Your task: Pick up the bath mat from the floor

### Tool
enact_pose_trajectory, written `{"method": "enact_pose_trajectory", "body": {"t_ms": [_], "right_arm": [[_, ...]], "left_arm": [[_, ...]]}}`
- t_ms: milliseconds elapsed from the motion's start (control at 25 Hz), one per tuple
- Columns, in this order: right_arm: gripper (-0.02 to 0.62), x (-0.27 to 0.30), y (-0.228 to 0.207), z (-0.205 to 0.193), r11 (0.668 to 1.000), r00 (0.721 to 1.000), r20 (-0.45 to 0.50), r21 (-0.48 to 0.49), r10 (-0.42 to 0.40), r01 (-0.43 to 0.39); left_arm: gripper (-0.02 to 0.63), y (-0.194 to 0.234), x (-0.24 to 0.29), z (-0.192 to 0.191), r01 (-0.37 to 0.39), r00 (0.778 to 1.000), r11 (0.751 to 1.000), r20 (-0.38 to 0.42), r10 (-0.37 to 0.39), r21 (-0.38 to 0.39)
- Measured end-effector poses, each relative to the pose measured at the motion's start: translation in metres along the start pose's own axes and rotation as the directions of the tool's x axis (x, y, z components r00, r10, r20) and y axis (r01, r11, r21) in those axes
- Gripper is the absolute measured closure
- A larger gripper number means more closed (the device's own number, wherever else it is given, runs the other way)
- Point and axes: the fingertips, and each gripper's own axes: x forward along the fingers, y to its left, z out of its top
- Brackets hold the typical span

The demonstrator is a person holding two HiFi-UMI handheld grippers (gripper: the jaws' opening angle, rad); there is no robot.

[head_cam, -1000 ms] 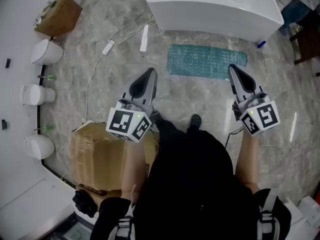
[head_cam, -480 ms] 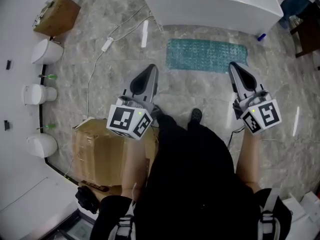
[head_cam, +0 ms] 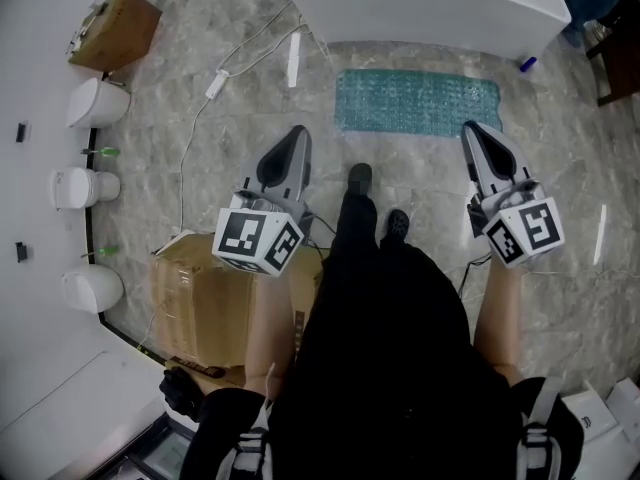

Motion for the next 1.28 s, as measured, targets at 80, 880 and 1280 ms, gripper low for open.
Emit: {"method": "enact_pose_trajectory", "body": {"t_ms": [80, 880, 1280], "right_arm": [[0.581, 0.001, -0.005, -0.004, 1.000, 1.000, 0.000, -0.001, -0.011, 0.011], [0.581, 0.187, -0.075, 0.008, 0.997, 0.995, -0.079, -0.039, -0.064, 0.061], [0.581, 0.302, -0.098, 0.002, 0.996, 0.986, -0.137, -0.001, -0.094, 0.095]], "left_arm": [[0.597, 0.003, 0.007, -0.002, 0.006, 1.000, 1.000, 0.002, -0.006, 0.003], [0.597, 0.149, 0.187, -0.013, 0.069, 0.996, 0.995, -0.058, -0.074, -0.078], [0.597, 0.242, 0.282, -0.023, 0.157, 0.981, 0.984, -0.106, -0.165, -0.082]]}}
